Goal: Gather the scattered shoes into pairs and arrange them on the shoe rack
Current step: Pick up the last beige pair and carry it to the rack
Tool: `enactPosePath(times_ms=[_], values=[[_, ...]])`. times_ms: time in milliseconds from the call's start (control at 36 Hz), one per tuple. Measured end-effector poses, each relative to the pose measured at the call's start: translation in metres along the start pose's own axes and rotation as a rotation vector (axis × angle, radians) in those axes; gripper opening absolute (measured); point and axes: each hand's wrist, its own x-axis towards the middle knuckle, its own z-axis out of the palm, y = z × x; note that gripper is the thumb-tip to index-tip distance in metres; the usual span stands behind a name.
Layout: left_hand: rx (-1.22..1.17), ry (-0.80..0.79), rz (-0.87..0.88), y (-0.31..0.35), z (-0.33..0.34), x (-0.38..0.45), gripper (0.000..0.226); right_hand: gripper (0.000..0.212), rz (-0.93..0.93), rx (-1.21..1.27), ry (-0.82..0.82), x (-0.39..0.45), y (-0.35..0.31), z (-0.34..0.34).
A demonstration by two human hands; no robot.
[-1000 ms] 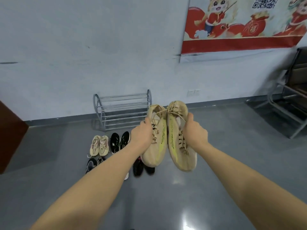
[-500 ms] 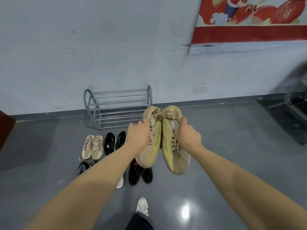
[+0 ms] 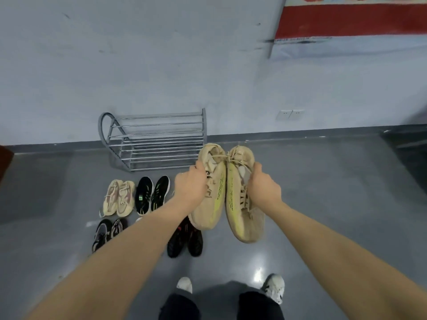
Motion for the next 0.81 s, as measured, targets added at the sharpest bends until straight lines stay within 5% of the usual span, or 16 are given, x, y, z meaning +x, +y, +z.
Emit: enactPosePath(times_ms=[417,806], values=[[-0.020,-0.076,-0.171,0.093,0.069,0.038,0.029,0.023,-0.114,0.002,-0.165,0.070,0.105,0.029],[-0.274,-0.070,-0.223,0.046,0.314,0.091,0.022,0.025,-0.084,0.040,-0.166,0.154,0.160,0.263]])
